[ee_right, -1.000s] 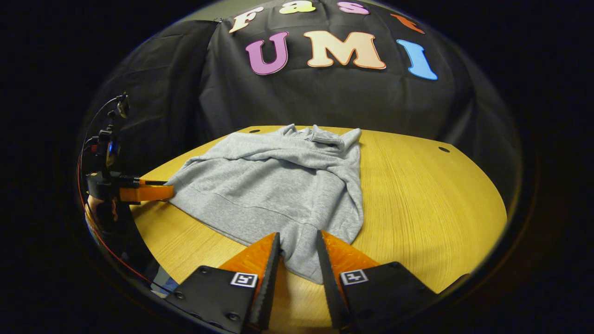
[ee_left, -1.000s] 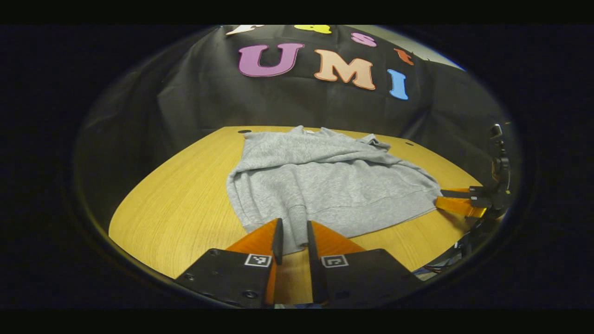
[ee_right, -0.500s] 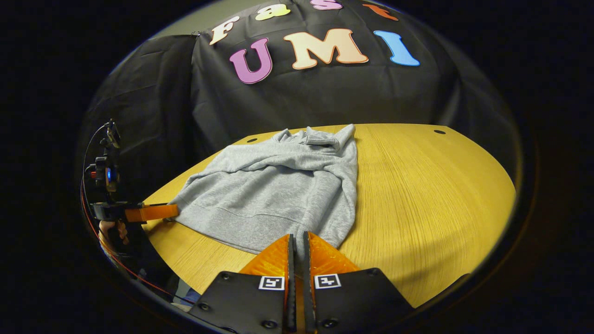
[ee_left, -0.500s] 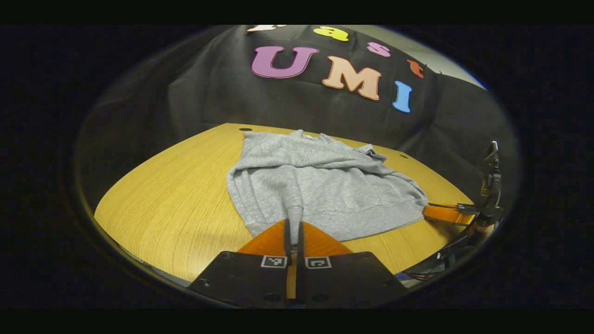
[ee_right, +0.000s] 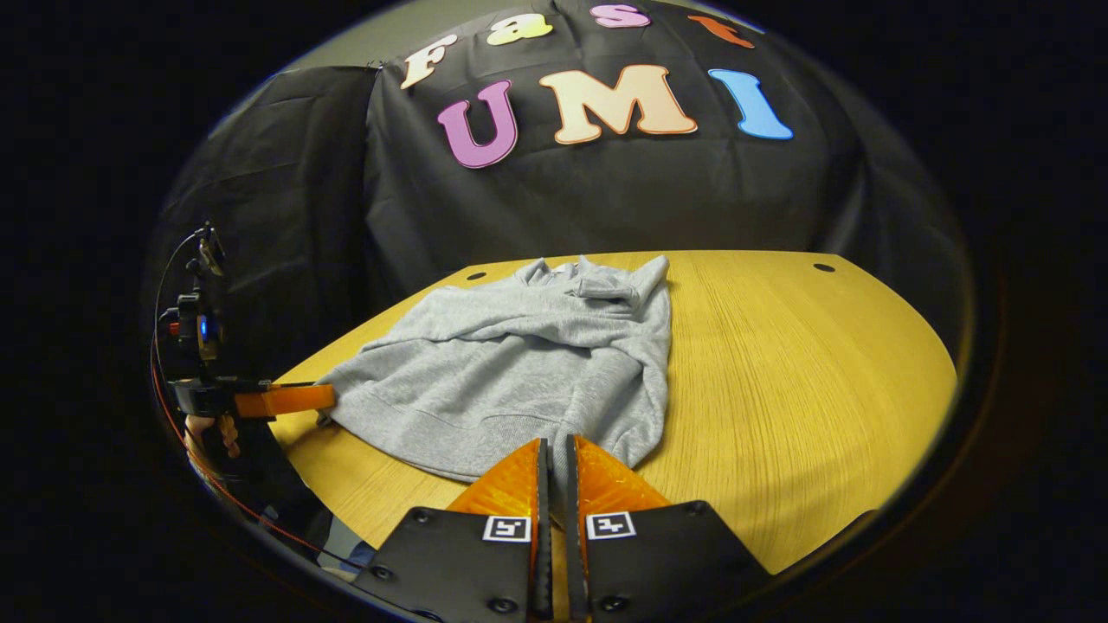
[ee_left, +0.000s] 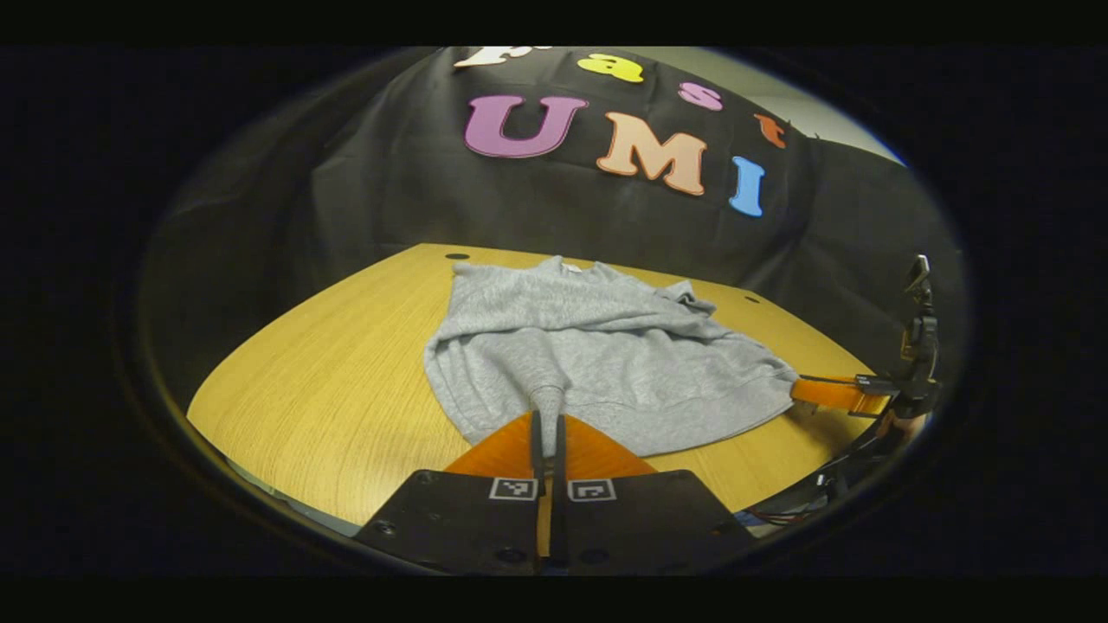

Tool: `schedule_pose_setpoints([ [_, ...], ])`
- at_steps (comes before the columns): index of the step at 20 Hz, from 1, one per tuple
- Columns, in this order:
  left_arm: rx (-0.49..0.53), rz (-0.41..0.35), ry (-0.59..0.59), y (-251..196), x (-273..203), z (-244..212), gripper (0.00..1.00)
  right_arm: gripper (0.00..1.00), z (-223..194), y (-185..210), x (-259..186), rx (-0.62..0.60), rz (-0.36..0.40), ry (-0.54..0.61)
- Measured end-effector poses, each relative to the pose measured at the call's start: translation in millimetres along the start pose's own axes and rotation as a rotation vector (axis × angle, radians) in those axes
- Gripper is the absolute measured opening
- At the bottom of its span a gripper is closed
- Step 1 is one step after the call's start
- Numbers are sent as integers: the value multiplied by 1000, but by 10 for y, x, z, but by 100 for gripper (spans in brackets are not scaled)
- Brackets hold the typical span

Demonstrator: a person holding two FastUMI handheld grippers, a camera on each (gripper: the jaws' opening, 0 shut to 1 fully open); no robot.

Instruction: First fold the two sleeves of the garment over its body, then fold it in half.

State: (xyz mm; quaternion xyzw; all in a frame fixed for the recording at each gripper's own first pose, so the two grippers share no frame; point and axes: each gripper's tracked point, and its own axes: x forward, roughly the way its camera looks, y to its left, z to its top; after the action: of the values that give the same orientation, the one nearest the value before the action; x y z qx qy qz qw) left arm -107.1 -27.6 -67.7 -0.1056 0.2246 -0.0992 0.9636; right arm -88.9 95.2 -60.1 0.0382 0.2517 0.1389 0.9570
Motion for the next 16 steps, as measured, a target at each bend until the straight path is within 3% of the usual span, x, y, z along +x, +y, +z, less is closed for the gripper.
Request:
schedule_pose_setpoints([
  [9,-33,-50,-183,-45,232,913,0,9,983,100,197,-65,35,-137],
  [16,-39,-70,-216,41,763,1519,0,9,1555,11,723,-82,20,-156],
])
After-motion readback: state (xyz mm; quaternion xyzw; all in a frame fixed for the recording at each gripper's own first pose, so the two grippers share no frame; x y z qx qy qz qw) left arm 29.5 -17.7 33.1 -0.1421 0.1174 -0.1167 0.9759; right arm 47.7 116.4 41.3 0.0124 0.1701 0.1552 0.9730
